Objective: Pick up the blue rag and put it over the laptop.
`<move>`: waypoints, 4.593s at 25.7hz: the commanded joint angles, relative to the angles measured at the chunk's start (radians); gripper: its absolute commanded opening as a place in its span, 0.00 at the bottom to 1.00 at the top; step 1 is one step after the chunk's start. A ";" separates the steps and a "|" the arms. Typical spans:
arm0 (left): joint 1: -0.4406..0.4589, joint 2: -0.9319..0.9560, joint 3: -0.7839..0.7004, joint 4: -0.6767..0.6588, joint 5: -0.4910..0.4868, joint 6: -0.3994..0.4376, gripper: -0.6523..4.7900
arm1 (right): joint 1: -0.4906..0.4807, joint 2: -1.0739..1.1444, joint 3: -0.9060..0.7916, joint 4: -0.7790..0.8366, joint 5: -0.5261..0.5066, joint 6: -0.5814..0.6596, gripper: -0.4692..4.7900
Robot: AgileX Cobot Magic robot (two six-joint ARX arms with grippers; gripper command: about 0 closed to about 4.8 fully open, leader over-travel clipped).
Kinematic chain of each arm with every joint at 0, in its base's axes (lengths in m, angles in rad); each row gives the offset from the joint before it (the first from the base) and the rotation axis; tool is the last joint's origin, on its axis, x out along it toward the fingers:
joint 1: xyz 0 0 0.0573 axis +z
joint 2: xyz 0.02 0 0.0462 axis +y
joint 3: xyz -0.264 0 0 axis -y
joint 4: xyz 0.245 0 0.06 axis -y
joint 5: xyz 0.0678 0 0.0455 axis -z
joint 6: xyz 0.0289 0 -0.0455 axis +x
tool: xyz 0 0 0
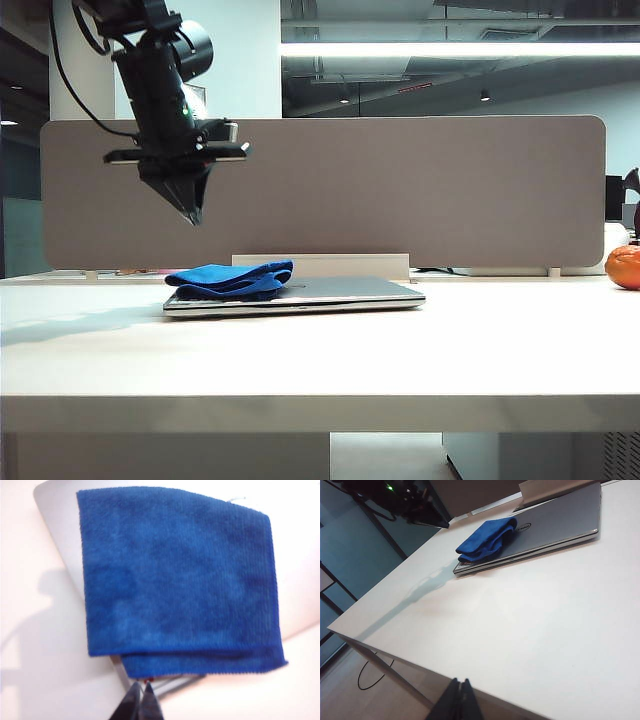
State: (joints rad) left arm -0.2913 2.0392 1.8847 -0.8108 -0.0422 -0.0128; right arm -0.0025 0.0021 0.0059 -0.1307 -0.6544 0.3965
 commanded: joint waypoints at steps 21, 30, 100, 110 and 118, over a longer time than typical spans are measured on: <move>0.001 -0.373 -0.119 -0.100 -0.006 0.043 0.11 | 0.000 -0.002 -0.004 0.015 0.008 -0.004 0.13; 0.000 -0.715 -0.592 0.159 -0.002 0.038 0.11 | 0.001 -0.002 -0.004 0.014 0.005 -0.003 0.13; 0.285 -2.035 -1.877 0.878 0.072 -0.073 0.11 | 0.001 -0.002 -0.004 0.015 0.005 -0.004 0.13; 0.285 -2.035 -1.877 0.878 0.072 -0.073 0.11 | 0.001 -0.002 -0.004 0.015 0.005 -0.004 0.13; 0.285 -2.035 -1.877 0.878 0.072 -0.073 0.11 | 0.001 -0.002 -0.005 0.137 0.406 -0.173 0.13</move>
State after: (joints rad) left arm -0.0044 0.0029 0.0044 0.0597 0.0265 -0.0830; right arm -0.0021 0.0021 0.0059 -0.0250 -0.3843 0.2359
